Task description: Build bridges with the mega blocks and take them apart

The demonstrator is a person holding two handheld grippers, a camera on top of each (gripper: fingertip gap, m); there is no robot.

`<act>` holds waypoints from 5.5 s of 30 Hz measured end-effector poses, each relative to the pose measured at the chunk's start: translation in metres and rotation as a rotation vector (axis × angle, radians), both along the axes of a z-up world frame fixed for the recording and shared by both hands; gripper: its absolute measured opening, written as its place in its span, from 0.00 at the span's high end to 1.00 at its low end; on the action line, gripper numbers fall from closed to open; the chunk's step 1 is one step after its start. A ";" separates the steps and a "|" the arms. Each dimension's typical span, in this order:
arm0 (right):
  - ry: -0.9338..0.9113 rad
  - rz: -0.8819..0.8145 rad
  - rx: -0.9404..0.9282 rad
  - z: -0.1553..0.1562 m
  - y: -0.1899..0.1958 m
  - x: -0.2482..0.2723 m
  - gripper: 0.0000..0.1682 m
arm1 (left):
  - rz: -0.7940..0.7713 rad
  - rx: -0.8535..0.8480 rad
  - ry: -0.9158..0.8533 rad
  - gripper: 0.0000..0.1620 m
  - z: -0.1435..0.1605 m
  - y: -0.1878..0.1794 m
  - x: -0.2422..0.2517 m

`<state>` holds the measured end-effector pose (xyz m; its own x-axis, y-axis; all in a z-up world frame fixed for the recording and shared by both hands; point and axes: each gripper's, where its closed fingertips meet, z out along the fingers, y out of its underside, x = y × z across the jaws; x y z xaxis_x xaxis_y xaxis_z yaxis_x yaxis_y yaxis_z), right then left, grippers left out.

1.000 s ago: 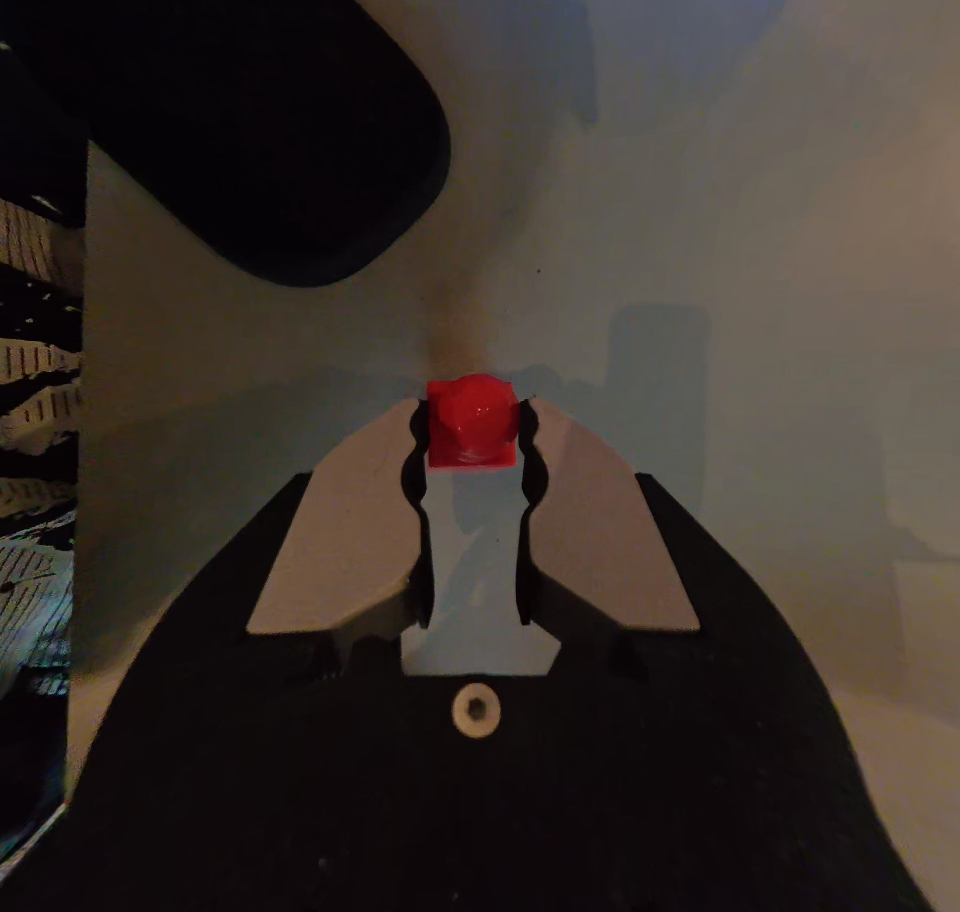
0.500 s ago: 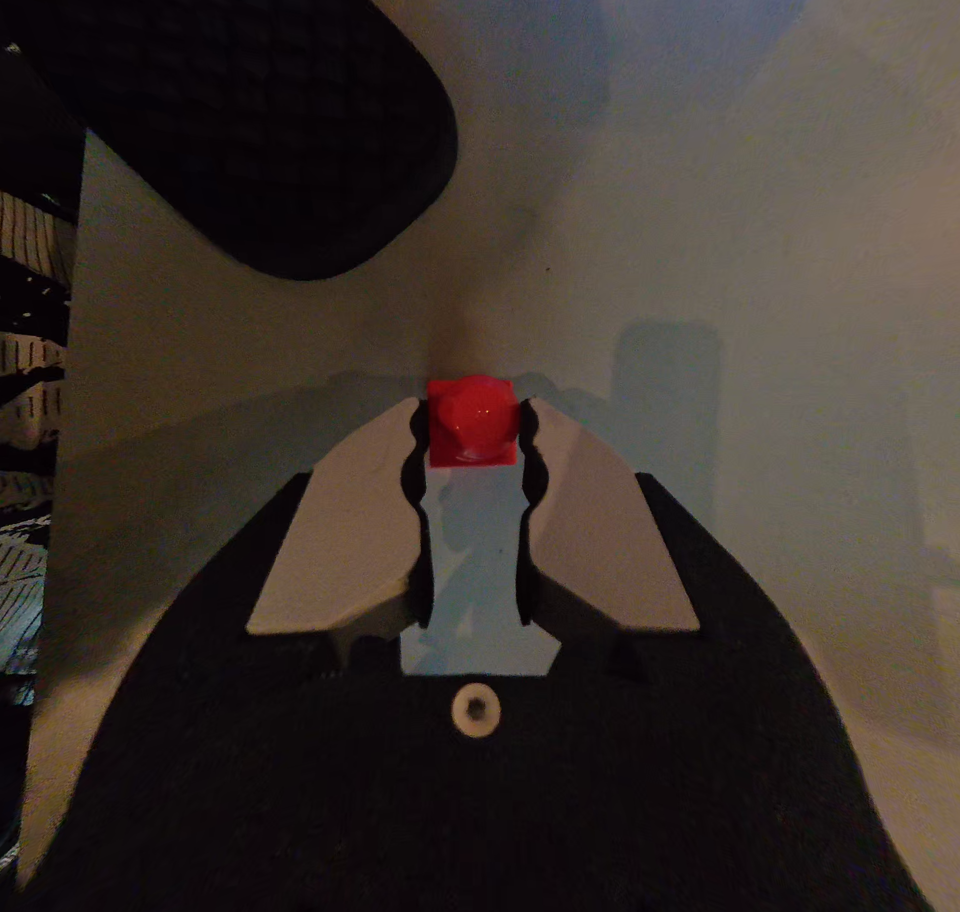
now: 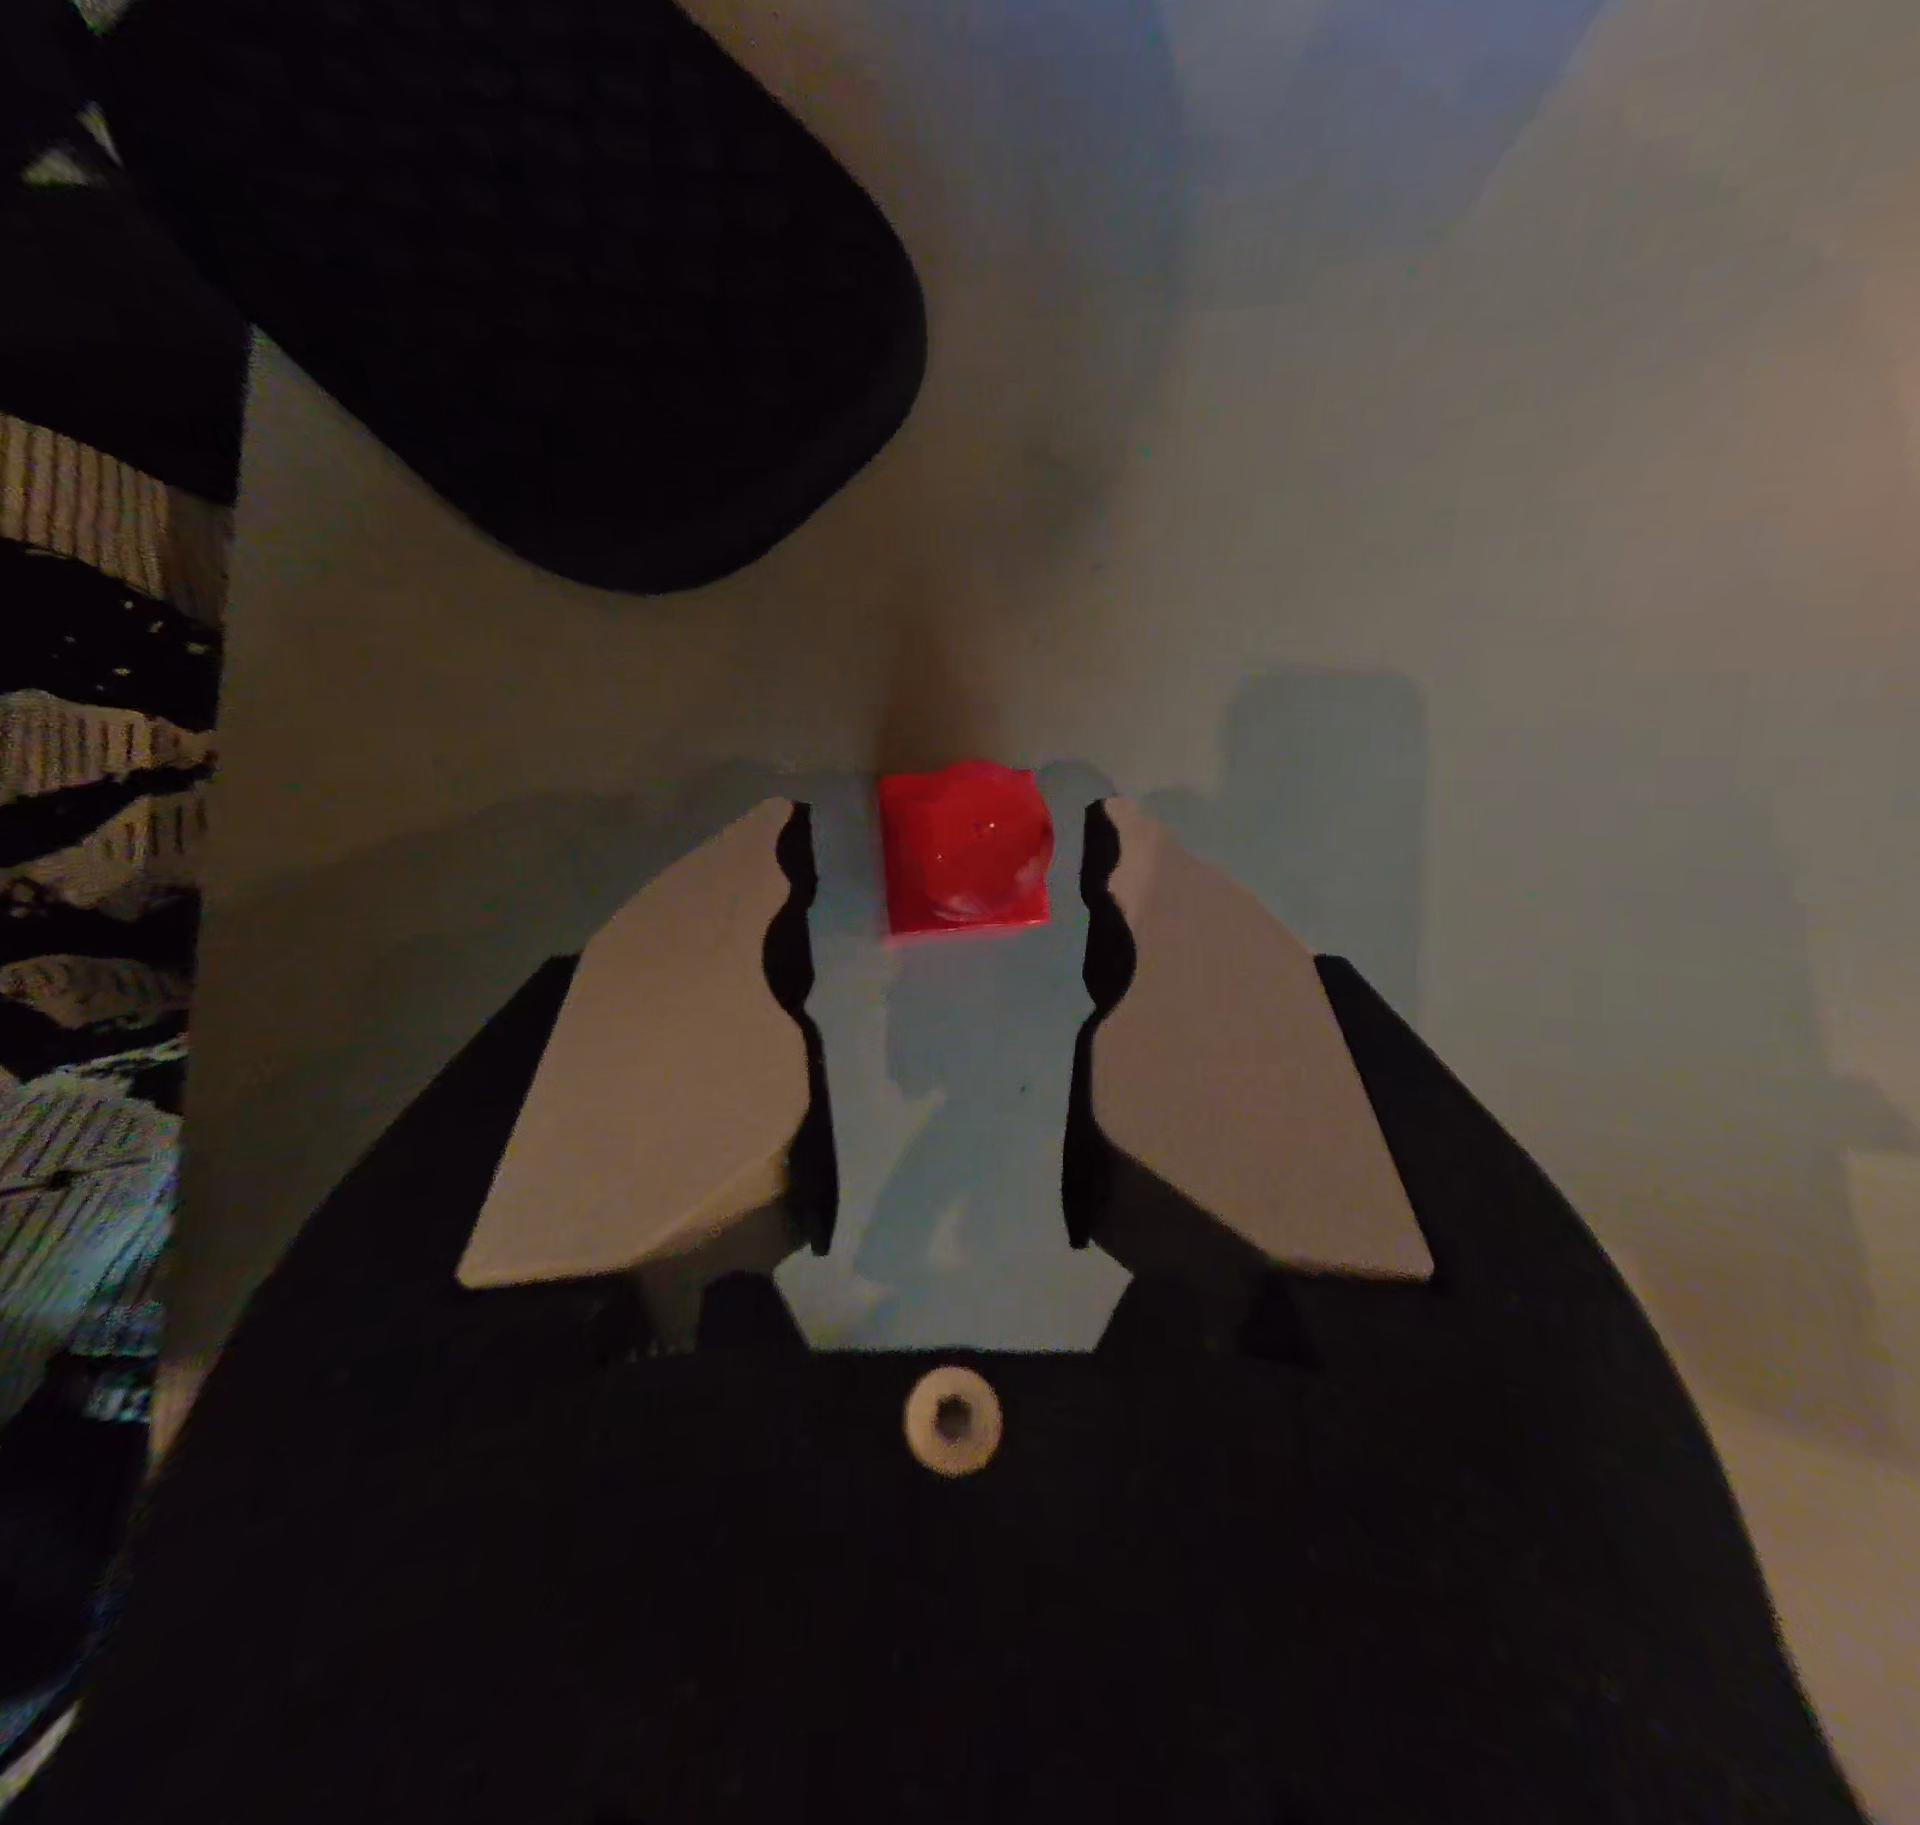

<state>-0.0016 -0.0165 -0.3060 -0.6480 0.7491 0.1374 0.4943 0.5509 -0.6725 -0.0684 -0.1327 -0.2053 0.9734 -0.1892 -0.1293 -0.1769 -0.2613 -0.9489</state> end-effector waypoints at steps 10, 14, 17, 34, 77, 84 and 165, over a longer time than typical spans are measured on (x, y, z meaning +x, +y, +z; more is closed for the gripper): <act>0.204 -0.100 -0.117 0.052 0.029 0.010 0.70 | 0.539 -0.190 0.124 0.63 0.017 -0.101 -0.145; 0.259 -0.175 -0.153 0.061 0.051 0.010 0.70 | 0.697 -0.393 0.145 0.67 0.002 -0.132 -0.205; 0.273 -0.189 -0.172 0.062 0.057 0.010 0.70 | 0.761 -0.601 0.221 0.67 -0.021 -0.143 -0.239; 0.296 -0.163 -0.232 0.064 0.060 0.012 0.70 | 0.578 -1.093 0.644 0.79 -0.106 -0.139 -0.340; 0.389 0.103 -0.360 0.129 -0.032 -0.024 0.70 | 0.133 0.155 0.071 0.99 0.073 0.001 -0.107; 0.472 0.163 -0.508 0.164 -0.052 -0.044 0.68 | -0.114 0.271 -0.093 0.99 0.083 0.028 -0.030; -0.534 0.043 0.387 -0.026 0.027 0.022 0.80 | -0.291 -0.065 -0.035 0.59 -0.015 0.002 0.035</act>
